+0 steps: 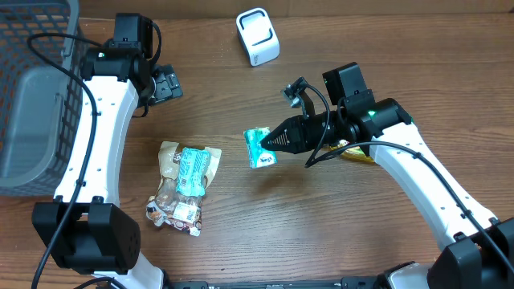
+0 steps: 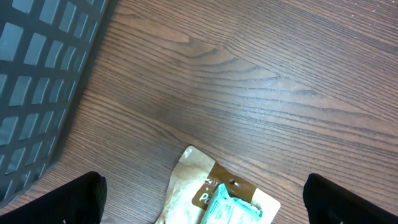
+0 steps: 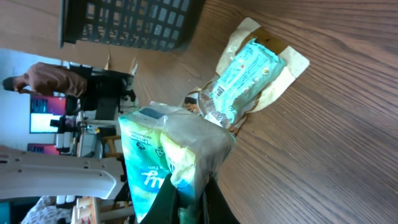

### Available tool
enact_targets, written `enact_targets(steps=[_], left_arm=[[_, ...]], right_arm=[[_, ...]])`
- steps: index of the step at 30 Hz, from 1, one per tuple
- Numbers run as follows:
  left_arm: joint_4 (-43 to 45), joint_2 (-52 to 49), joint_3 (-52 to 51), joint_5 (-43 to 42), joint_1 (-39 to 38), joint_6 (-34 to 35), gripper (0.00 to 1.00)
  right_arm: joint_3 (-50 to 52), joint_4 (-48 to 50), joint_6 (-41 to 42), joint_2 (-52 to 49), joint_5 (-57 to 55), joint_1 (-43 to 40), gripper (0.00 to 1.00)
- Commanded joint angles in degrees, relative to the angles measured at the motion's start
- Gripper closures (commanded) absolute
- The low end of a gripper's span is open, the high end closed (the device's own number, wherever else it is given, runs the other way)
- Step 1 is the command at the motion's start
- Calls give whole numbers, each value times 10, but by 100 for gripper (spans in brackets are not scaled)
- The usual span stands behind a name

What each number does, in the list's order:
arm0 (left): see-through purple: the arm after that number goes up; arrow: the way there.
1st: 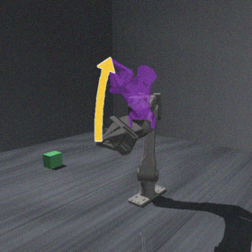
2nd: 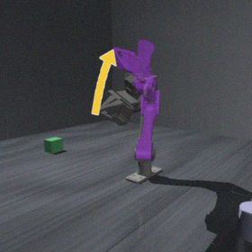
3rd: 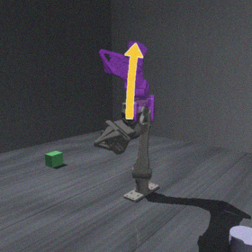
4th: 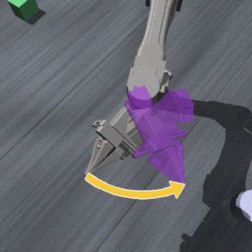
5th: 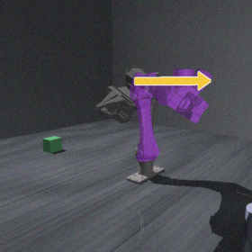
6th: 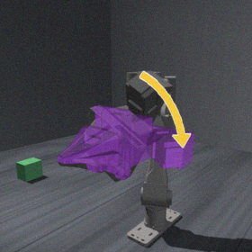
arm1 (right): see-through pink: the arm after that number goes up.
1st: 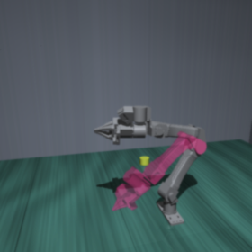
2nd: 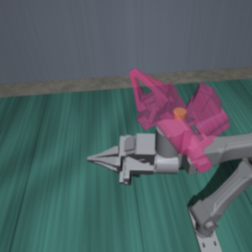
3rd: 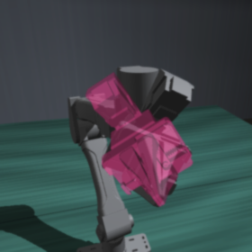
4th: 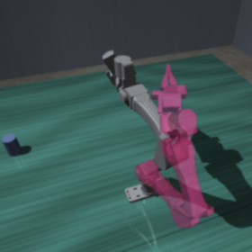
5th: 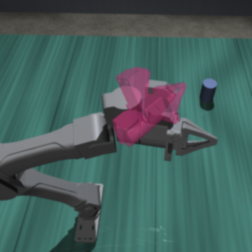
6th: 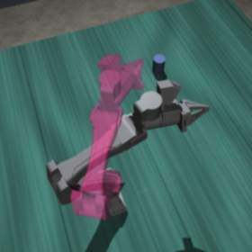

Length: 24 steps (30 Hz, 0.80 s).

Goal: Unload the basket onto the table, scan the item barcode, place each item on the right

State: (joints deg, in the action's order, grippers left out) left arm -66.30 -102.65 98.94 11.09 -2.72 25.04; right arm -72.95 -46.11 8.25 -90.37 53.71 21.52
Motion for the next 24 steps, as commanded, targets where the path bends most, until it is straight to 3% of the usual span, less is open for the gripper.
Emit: enact_targets(steps=[1, 24], left_arm=[[-1, 8, 5, -2, 0, -8, 0], [-1, 8, 5, -2, 0, -8, 0]], right_arm=[[-3, 1, -12, 9, 19, -2, 96], [-3, -23, -12, 9, 19, -2, 96]])
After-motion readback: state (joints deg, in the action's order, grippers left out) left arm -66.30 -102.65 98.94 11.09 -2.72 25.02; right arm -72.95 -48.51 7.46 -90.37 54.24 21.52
